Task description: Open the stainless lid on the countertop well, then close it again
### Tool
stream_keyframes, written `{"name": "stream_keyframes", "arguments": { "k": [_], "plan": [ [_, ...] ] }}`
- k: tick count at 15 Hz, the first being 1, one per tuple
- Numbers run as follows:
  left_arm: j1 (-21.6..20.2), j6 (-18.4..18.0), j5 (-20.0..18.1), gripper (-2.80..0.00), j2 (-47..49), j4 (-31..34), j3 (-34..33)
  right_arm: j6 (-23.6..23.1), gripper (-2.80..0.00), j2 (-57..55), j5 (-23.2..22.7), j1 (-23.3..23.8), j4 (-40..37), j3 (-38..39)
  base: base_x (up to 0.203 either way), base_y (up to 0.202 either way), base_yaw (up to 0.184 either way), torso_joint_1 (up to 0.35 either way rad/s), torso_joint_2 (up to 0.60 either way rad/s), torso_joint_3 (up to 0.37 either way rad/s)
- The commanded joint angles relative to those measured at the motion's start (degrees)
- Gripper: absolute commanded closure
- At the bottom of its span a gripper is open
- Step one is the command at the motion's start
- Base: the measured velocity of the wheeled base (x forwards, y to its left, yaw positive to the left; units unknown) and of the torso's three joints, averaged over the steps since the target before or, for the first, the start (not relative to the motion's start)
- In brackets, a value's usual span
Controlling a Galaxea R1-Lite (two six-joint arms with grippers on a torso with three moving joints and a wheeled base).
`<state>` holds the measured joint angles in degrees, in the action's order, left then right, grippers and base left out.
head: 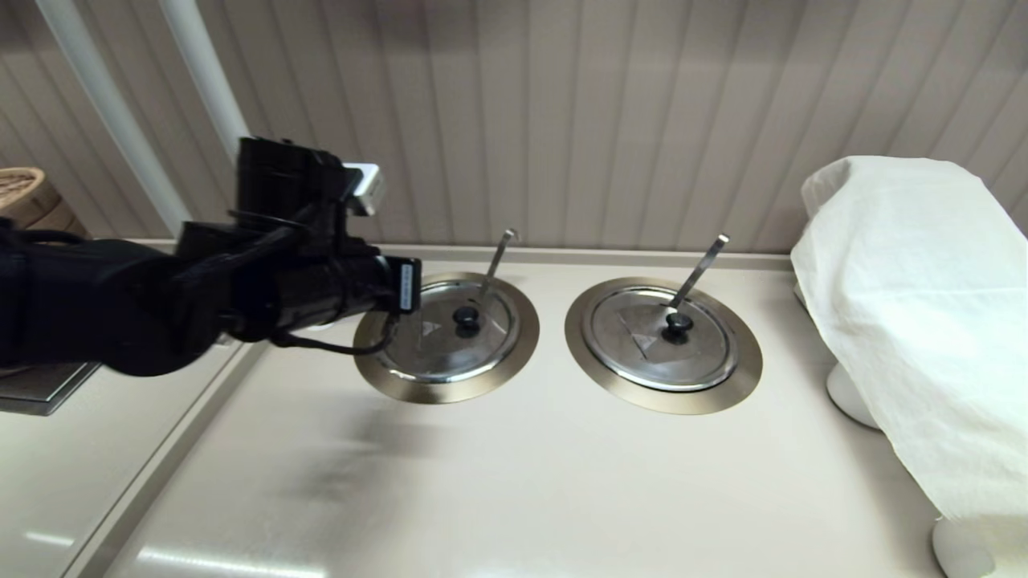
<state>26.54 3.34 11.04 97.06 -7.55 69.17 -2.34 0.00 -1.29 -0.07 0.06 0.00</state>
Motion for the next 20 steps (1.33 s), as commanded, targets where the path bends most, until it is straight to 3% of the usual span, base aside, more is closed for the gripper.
{"name": "stream_keyframes", "arguments": {
  "k": [1,4,7,9,11,14,16,18,20],
  "plan": [
    [0.0,-4.1,0.8,0.00,-19.3,3.7,-7.9,0.0,0.00,0.0,0.0,0.0,0.0,0.0,0.000,0.000,0.000,0.000,0.00,0.000],
    [-1.6,-7.3,2.5,0.00,-41.4,7.1,-19.0,0.0,0.00,0.0,-0.1,0.0,0.0,0.0,0.000,0.000,0.000,0.000,0.00,0.000],
    [-10.1,-9.8,3.3,0.00,-63.6,14.1,-24.6,0.0,0.00,0.0,0.0,0.0,0.0,0.0,0.000,0.000,0.000,0.000,0.00,0.000],
    [-20.2,-11.5,2.9,0.00,-74.2,21.6,-26.8,0.0,0.00,0.0,0.0,0.0,0.0,0.0,0.000,0.000,0.000,0.000,0.00,0.000],
    [-24.0,-12.8,0.2,0.00,-82.3,23.6,-34.6,0.0,0.00,0.0,0.0,0.0,0.0,0.0,0.000,0.000,0.000,0.000,0.00,0.000],
    [-25.6,-13.9,-5.2,0.00,-93.3,22.1,-46.3,0.1,0.00,0.0,0.0,0.0,0.0,0.0,0.000,0.000,0.000,0.000,0.00,0.000],
    [-25.9,-14.5,-6.8,0.00,-96.4,20.5,-57.8,0.1,0.00,0.0,0.0,0.0,0.0,0.0,0.000,0.000,0.000,0.000,0.00,0.000],
    [-26.1,-11.6,-11.1,0.00,-96.8,13.7,-66.5,0.1,0.00,0.0,0.0,0.0,0.0,0.0,0.000,0.000,0.000,0.000,0.00,0.000],
    [-26.2,-7.5,-11.2,0.00,-97.1,9.8,-68.2,-0.1,0.00,0.0,-0.1,0.0,0.0,0.0,0.000,0.000,0.000,0.000,0.00,0.000]
  ]
}}
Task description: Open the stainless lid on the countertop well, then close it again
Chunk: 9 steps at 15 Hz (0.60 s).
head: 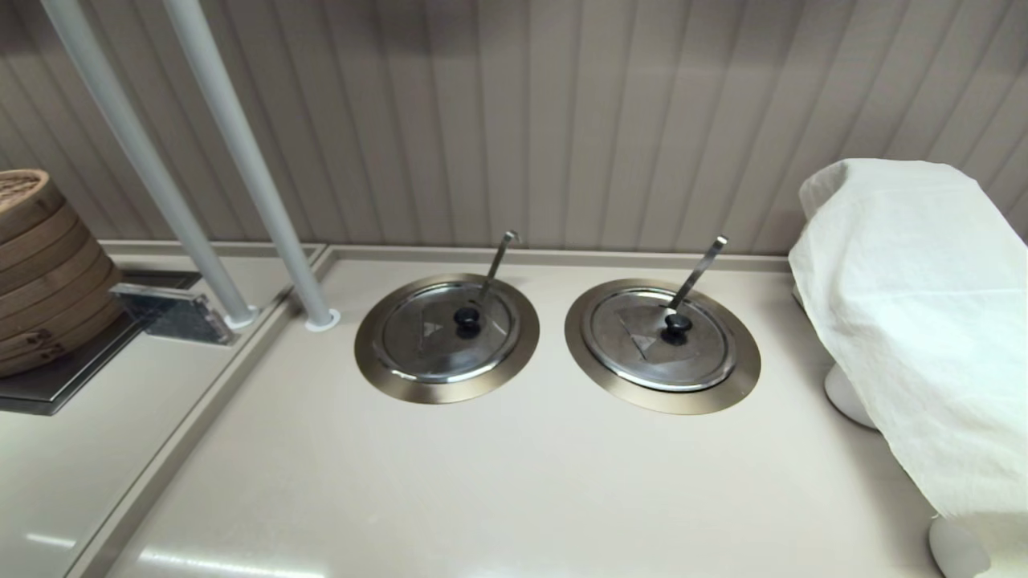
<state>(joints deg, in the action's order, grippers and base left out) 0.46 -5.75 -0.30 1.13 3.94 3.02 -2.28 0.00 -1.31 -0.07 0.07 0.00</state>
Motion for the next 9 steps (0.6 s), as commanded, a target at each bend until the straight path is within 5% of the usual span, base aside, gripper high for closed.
{"name": "stream_keyframes", "arguments": {
  "k": [1,7,9],
  "plan": [
    [-0.1,2.1,0.2,0.00,-1.1,-1.7,-2.1,0.2,0.00,0.0,0.4,0.0,-0.1,0.0,0.000,0.000,0.000,0.000,0.00,0.000],
    [-0.1,4.2,0.5,0.00,-1.1,-1.9,-2.1,1.1,0.00,0.0,1.2,0.0,0.0,0.0,0.000,0.000,0.000,0.000,0.00,0.000],
    [-0.1,2.3,0.3,0.00,-1.1,-1.8,-2.0,1.1,0.00,-0.1,1.2,0.0,0.0,0.0,0.000,0.000,0.000,0.000,0.00,0.000]
  ]
}}
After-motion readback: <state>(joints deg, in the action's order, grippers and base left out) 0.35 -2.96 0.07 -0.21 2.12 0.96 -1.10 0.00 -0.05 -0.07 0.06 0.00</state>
